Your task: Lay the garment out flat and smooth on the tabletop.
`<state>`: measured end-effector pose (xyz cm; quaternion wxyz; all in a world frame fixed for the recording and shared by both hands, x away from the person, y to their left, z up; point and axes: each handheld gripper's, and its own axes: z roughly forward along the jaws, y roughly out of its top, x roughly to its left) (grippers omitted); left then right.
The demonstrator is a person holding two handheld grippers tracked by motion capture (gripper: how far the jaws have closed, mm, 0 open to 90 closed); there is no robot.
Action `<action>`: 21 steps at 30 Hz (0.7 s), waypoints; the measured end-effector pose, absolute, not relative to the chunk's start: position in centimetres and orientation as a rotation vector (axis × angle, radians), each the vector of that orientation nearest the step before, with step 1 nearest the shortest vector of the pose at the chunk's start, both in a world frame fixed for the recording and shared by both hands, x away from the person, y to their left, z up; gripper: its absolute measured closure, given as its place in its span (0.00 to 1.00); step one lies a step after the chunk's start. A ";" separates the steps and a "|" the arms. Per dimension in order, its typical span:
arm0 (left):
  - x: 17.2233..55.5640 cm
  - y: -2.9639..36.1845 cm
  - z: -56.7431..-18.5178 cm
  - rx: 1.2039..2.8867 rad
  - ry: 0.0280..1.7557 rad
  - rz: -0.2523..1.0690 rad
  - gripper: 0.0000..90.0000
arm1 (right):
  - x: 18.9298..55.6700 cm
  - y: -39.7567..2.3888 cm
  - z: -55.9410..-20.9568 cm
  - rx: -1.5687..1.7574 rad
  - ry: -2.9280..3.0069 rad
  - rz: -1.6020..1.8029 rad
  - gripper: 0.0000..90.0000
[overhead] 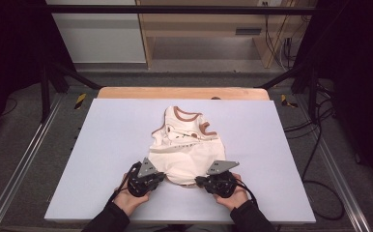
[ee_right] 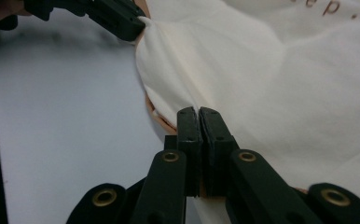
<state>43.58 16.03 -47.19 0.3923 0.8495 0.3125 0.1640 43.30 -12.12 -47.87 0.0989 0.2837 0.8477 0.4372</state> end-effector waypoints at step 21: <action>50.0 16.2 -45.1 2.072 0.946 0.413 0.61 | 50.1 -12.6 -46.9 1.073 2.277 1.303 0.65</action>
